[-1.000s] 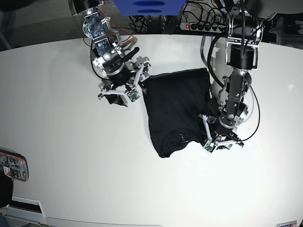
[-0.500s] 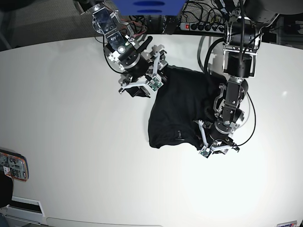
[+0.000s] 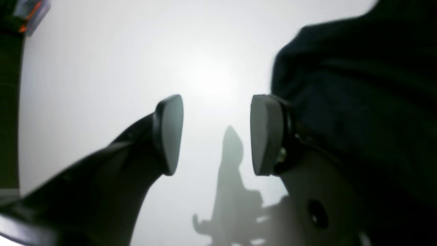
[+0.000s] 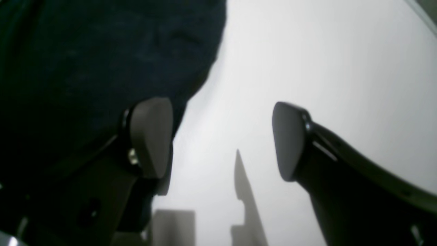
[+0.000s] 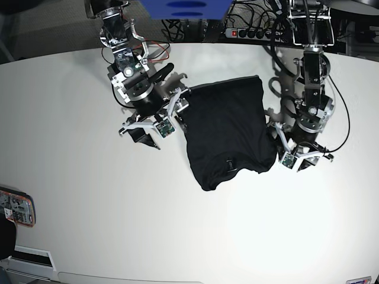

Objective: Fold the T-shirt properly

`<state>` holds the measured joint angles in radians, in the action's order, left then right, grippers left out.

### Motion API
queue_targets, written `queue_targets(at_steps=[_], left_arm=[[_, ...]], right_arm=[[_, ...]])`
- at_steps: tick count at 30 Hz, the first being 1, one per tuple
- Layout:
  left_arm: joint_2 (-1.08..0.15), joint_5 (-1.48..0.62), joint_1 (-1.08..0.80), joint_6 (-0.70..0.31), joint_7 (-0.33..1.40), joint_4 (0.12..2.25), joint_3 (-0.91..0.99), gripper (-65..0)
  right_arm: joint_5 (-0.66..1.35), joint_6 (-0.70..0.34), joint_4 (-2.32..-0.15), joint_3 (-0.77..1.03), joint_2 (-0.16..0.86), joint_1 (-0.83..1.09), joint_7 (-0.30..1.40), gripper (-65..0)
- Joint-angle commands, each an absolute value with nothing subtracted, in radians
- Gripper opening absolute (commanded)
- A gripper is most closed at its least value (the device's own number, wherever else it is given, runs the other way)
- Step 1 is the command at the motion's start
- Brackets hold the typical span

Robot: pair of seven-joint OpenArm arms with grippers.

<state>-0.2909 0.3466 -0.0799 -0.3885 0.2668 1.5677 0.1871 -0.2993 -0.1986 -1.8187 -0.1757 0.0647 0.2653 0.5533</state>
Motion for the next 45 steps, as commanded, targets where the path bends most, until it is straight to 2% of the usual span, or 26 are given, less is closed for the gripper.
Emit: queue_targets(at_steps=[1,6,9,12,16,22,28,33,40,45], left_arm=[[-0.308,0.341,-0.064,-0.383,0.242,1.584,0.188,-35.0],[-0.311,0.34,-0.104,-0.383,0.24,1.652,0.208,-35.0],[-0.309,0.32,-0.191,-0.383,0.239,1.762,0.245,-35.0],[-0.311,0.22,-0.282,-0.383,0.237,1.905,0.268,-35.0],[-0.311,0.048,-0.44,-0.383,0.214,2.058,0.358,-35.0],[-0.308,-0.01,-0.677,-0.383,-0.205,2.043,0.415,-35.0],[-0.251,-0.002,-0.723,-0.383,-0.708,1.865,0.447,-34.4],[-0.186,0.12,-0.723,-0.383,-1.078,1.67,0.522,-34.8],[-0.153,0.18,-0.796,-0.383,-1.073,1.647,0.553,-34.8],[-0.156,0.18,-0.825,-0.383,-1.073,1.649,0.553,-34.8]], right_arm=[[-0.298,-0.196,-1.85,-0.177,0.061,0.257,0.529,-21.1],[-0.3,-0.196,-1.877,-0.173,0.062,0.26,0.522,-21.1],[-0.3,-0.196,-1.908,-0.171,0.108,0.295,0.515,-21.1],[-0.3,-0.196,-1.908,-0.145,0.166,0.303,0.395,-21.1],[-0.298,-0.196,-1.896,-0.045,0.193,0.343,0.153,-21.1],[-0.298,-0.196,-1.879,0.128,0.194,0.464,-0.182,-21.1],[-0.298,-0.194,-1.774,0.242,0.194,0.499,-0.492,-21.1],[-0.298,-0.194,-1.669,0.338,0.186,0.527,-0.809,-21.1],[-0.298,-0.193,-1.527,0.499,0.186,0.602,-1.135,-21.1],[-0.298,-0.193,-1.477,0.532,0.188,0.661,-1.155,-21.1]])
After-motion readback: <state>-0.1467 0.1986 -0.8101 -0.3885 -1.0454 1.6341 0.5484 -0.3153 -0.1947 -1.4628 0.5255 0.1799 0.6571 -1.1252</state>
